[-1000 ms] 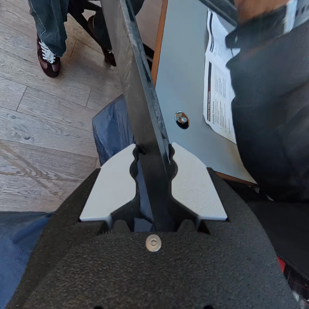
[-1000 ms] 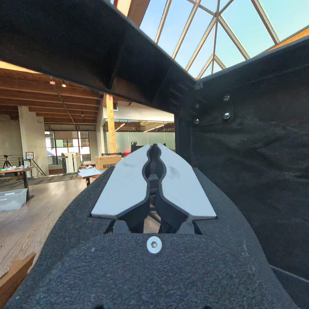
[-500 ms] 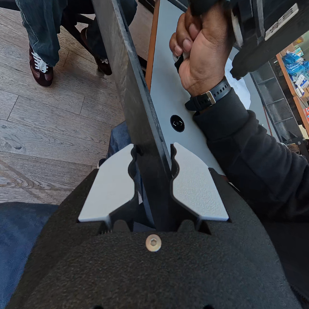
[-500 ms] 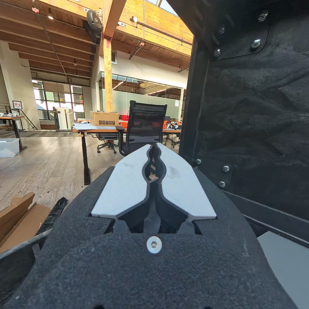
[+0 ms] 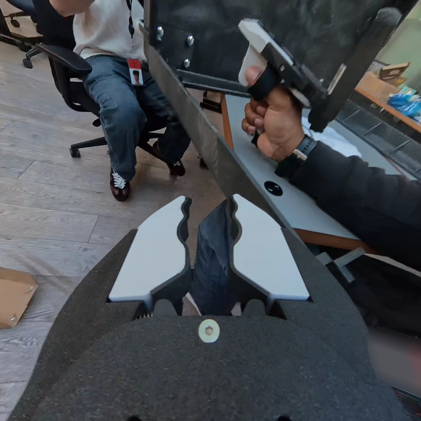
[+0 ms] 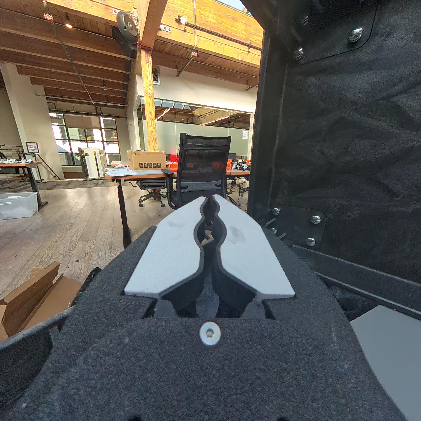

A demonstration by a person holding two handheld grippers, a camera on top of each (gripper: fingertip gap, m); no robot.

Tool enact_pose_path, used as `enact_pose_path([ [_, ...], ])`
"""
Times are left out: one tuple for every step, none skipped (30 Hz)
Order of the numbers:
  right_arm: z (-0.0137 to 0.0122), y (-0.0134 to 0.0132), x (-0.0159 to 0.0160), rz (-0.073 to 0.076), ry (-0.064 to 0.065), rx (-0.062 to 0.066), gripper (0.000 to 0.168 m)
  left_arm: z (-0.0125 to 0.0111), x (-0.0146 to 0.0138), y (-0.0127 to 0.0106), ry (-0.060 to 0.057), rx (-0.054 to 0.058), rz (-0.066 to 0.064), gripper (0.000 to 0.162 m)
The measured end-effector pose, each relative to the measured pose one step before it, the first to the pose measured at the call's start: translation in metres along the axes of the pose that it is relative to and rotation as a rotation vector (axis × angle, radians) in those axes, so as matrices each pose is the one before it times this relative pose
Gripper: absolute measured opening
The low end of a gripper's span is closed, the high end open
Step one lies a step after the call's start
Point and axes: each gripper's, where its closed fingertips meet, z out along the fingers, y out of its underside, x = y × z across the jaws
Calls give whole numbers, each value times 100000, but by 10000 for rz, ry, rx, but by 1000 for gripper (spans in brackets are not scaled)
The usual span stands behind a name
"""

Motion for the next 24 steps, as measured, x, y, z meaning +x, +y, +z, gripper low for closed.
enact_pose_path([
  [20, 105, 30, 45, 2, -38, 0, 13, -680, 947, -233, -300, 213, 33],
  [10, 84, -13, 34, -13, -26, 0, -22, -574, 861, -239, -197, 241, 32],
  [24, 72, -50, 26, -33, -23, 0, -66, -435, 842, -225, -205, 181, 31],
  [36, 97, -80, 24, -40, -31, 0, -101, -141, 774, -102, -216, 139, 31],
  [32, 110, -80, 28, -37, -34, 0, -134, -7, 663, -55, -160, 139, 30],
  [51, 144, -86, 54, -38, -32, 0, -161, 53, 617, -66, -104, 155, 30],
  [81, 206, -103, 97, -55, -48, 0, -153, 108, 695, -50, -126, 162, 29],
  [111, 282, -125, 122, -73, -74, 0, -151, 148, 823, -31, -193, 153, 29],
  [156, 335, -145, 115, -77, -104, 0, -175, 147, 930, -48, -246, 144, 29],
  [154, 356, -135, 90, -72, -120, 0, -190, 159, 951, -47, -260, 111, 28],
  [142, 295, -138, 47, -69, -103, 0, -247, 230, 915, -1, -231, 82, 28],
  [102, 210, -125, -7, -51, -64, 0, -306, 241, 823, 12, -185, 50, 28],
  [65, 125, -74, -45, -23, -47, 0, -378, 221, 734, 8, -143, 50, 28],
  [44, 64, -30, -45, 2, -30, 0, -444, 129, 690, -25, -120, 63, 28],
  [17, 53, -24, -25, -3, -12, 0, -482, -14, 661, -77, -102, 44, 28],
  [23, 49, 6, -9, 2, -9, 0, -513, -112, 639, -96, -82, -5, 28],
  [71, 47, 47, -2, 19, -2, 0, -548, -210, 606, -100, -62, -71, 28],
  [146, 16, 150, -14, 59, 22, 0, -575, -288, 530, -106, -24, -123, 28],
  [233, 56, 239, 6, 100, 13, 0, -604, -370, 483, -113, 6, -151, 28],
  [253, 209, 277, 88, 106, -77, 0, -626, -455, 466, -132, 5, -177, 28],
  [110, 250, 223, 168, 75, -145, 0, -633, -514, 447, -147, 8, -204, 28],
  [-172, -59, 188, 159, 85, 56, 0, -660, -554, 471, -156, 25, -213, 28],
  [-288, -322, 94, 66, 50, 234, 0, -687, -570, 519, -164, 27, -228, 28],
  [-179, -144, 17, 48, 9, 86, 0, -676, -566, 571, -161, 34, -267, 28],
])
